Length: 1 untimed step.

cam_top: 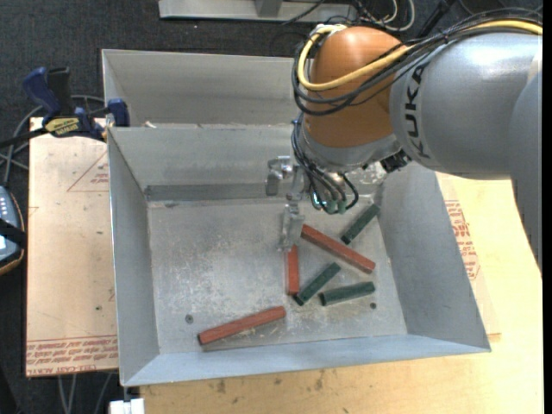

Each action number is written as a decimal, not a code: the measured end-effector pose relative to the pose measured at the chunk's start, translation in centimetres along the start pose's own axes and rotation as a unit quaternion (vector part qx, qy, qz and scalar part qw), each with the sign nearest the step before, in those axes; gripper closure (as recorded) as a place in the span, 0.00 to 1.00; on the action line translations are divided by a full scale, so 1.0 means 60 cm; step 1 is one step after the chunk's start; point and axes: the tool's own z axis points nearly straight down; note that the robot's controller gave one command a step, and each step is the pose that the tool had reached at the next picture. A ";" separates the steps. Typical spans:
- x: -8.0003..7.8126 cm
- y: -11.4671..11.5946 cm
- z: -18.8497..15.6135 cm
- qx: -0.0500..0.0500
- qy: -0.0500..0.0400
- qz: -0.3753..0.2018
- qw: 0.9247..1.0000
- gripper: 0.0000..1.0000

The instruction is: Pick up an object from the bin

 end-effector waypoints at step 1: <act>0.079 -0.129 0.086 0.001 -0.001 -0.090 0.996 0.00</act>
Offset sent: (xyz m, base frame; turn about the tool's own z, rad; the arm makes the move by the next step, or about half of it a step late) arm -0.0463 -0.0748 -0.0491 -0.1872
